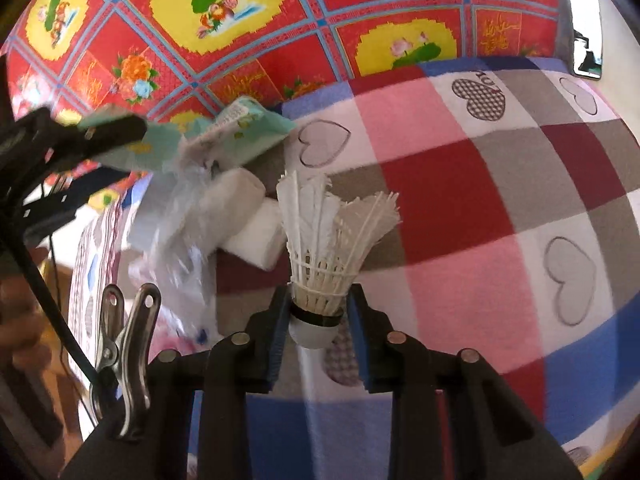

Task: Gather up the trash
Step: 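Grasp the teal wet-wipes package with the left gripper while the right holds the shuttlecock, then lift the teal package with the left gripper while the right lifts the shuttlecock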

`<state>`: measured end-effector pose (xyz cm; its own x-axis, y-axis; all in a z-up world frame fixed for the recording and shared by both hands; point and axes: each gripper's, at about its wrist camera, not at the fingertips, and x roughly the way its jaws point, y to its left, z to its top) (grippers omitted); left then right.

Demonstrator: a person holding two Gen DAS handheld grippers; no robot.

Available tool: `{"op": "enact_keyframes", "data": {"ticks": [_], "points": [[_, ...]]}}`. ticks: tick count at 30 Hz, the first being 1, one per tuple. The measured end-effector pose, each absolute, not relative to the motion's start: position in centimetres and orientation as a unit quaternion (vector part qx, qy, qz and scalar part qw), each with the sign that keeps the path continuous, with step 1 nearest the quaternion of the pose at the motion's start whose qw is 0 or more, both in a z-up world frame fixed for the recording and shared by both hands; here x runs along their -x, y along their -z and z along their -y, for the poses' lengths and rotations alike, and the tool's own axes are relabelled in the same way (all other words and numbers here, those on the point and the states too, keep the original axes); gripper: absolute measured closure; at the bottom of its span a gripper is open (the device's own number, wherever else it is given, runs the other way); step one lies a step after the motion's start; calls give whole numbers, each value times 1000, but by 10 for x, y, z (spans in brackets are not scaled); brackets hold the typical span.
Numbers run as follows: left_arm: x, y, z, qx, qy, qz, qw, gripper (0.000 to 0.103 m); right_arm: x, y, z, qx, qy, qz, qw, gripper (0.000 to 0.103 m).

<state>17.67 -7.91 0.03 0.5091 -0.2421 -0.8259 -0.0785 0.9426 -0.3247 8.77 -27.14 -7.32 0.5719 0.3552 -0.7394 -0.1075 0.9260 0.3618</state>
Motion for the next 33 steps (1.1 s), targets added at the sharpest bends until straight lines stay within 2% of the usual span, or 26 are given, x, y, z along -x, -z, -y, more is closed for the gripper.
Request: {"op": "enact_keyframes", "data": {"ticks": [9,14,33], "points": [[-195,4,89,145,-47,-472,868,46,-82,85,302,-35,-154,-456,876,73],[-203,6,91,122,-77,-467,872,46,-84,90,310,-32,-182,-453,872,73],[-205,16,64,216,-109,-472,848,48,-92,94,314,-37,-227,-459,858,72]]}}
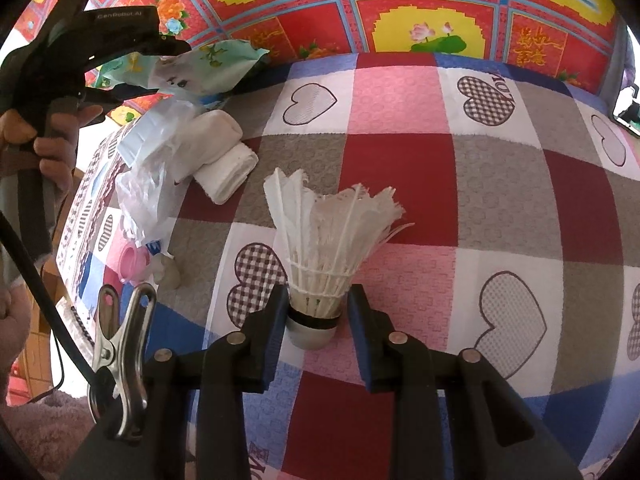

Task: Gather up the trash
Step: 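Lift the teal package with the left gripper while the right lifts the shuttlecock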

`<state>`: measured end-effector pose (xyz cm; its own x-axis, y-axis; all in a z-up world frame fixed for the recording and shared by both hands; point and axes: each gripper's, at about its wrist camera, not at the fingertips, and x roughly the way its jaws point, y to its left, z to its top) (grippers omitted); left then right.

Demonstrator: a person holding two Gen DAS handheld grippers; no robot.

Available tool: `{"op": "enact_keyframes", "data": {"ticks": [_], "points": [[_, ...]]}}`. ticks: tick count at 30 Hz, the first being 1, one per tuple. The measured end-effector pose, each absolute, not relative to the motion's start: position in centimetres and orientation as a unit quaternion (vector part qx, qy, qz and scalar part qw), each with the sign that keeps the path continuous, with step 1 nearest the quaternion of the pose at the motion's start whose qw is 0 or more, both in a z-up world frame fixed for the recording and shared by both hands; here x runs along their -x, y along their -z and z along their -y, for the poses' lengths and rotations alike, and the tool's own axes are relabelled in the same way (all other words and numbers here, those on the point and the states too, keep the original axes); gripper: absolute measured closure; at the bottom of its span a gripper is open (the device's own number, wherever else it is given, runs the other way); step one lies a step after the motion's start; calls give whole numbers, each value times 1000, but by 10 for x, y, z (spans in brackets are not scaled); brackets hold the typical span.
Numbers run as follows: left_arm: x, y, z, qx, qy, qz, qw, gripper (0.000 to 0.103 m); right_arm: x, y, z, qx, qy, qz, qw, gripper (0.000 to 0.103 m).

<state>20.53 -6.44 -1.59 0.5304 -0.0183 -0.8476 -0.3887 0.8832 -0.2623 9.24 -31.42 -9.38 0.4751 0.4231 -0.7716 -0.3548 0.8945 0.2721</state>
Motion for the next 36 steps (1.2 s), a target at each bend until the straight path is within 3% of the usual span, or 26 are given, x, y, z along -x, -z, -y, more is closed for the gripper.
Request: {"op": "enact_keyframes", "data": {"ticks": [14,16,19,36], "points": [[-189,2,64,187,-85,-466,861,66,-91,94,320,-41,-233,-459,856,72],[-184,-3,69,178,-72,-464,865,77,-91,95,320,-43,-234,-459,856,72],[-180,-10,79,164,-54,-456,873,80,-91,94,321,-43,-234,-458,856,72],[-123,-60,87,122,-4,-426,896,83,-83,96,319,-48,-227,-454,860,72]]}}
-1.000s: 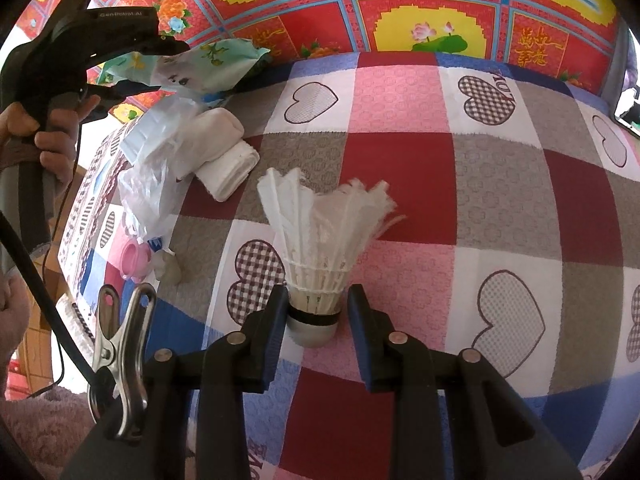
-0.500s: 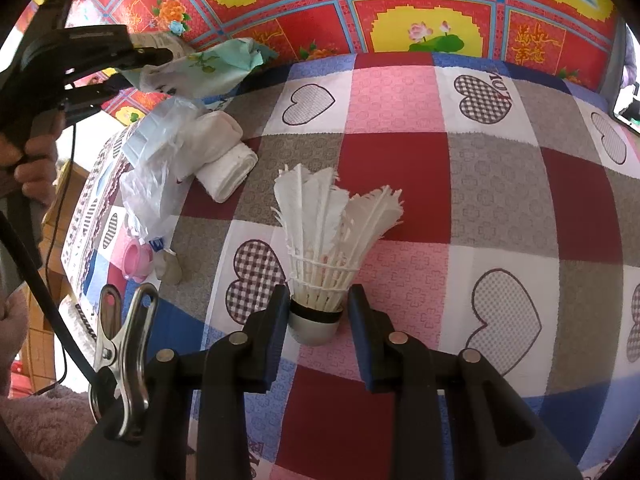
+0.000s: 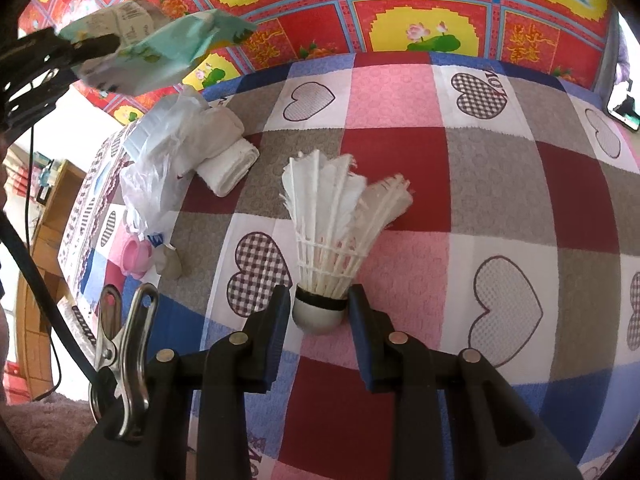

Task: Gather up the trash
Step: 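Lift the teal package with the left gripper while the right lifts the shuttlecock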

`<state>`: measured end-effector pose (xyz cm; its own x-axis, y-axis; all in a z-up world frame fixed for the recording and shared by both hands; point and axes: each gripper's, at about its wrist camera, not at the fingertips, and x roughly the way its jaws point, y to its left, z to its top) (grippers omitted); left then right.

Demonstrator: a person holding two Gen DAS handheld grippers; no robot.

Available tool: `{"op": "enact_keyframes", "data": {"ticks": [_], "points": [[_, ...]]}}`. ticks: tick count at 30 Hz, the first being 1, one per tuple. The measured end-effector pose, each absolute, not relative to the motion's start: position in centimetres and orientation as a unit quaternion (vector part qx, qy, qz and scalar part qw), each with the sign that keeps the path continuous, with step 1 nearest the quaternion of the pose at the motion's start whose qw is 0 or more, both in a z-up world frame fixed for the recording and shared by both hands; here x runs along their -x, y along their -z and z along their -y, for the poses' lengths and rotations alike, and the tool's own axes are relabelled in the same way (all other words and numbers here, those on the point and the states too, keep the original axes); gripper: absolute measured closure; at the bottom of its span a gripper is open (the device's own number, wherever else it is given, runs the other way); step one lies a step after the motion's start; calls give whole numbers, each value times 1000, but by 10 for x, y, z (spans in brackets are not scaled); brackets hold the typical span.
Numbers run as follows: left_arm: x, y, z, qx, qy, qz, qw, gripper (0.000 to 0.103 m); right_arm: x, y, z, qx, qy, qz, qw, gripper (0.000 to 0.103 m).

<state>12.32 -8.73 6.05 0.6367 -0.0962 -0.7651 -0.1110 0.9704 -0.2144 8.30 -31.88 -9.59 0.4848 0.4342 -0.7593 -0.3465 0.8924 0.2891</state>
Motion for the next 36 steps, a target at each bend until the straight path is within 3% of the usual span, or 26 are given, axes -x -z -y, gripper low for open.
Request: {"op": "enact_keyframes", "data": {"ticks": [6,10,32,35,36], "points": [[-98,-70,87,102,-12,-413,905,83,-74,93,321,-57,-234,-442,864,72],[-80,-76,82,95,-18,-406,909,83,-73,96,321,-52,-229,-446,864,64],[-36,-75,24,131,-62,-395,907,83,-79,98,314,-74,-205,-451,866,64],[-31,-76,15,131,-57,-392,909,83,-79,99,314,-85,-193,-449,868,65],[-29,-77,11,130,-57,-390,910,83,-79,99,314,-86,-186,-449,870,73]]}}
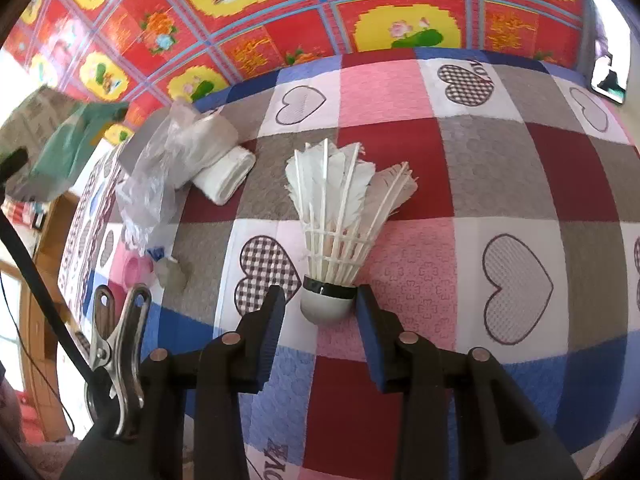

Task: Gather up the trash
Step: 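Lift the teal package with the left gripper while the right lifts the shuttlecock, then carry the teal package and shuttlecock toward the red bin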

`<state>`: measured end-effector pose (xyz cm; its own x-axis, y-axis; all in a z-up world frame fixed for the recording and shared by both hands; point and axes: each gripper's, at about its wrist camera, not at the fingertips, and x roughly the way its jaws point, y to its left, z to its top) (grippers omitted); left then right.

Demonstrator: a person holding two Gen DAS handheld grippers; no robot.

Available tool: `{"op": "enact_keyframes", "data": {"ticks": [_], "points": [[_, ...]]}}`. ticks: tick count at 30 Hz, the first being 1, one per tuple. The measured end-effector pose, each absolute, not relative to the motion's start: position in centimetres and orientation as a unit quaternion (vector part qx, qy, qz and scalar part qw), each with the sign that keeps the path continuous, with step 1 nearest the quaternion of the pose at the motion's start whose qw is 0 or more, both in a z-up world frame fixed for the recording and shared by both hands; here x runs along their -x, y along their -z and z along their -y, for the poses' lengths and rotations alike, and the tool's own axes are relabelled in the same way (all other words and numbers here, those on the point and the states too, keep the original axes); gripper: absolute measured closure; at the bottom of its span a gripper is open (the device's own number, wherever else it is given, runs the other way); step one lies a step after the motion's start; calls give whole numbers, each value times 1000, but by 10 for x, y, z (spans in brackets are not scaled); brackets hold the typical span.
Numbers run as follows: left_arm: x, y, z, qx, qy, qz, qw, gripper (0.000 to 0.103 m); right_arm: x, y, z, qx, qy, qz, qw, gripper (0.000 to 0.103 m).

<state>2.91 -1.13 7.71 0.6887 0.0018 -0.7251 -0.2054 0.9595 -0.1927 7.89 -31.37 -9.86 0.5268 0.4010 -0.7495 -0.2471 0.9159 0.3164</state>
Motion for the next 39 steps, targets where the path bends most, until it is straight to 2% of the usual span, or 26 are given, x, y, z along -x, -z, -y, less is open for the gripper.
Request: {"op": "enact_keyframes", "data": {"ticks": [15,39], "points": [[16,-79,-56,145,-68,-387,908,83,-42,67,270,-73,-171,-405,895,75],[122,-67,-160,140,-88,-387,907,83,39,24,105,-8,-253,-346,903,75]]}}
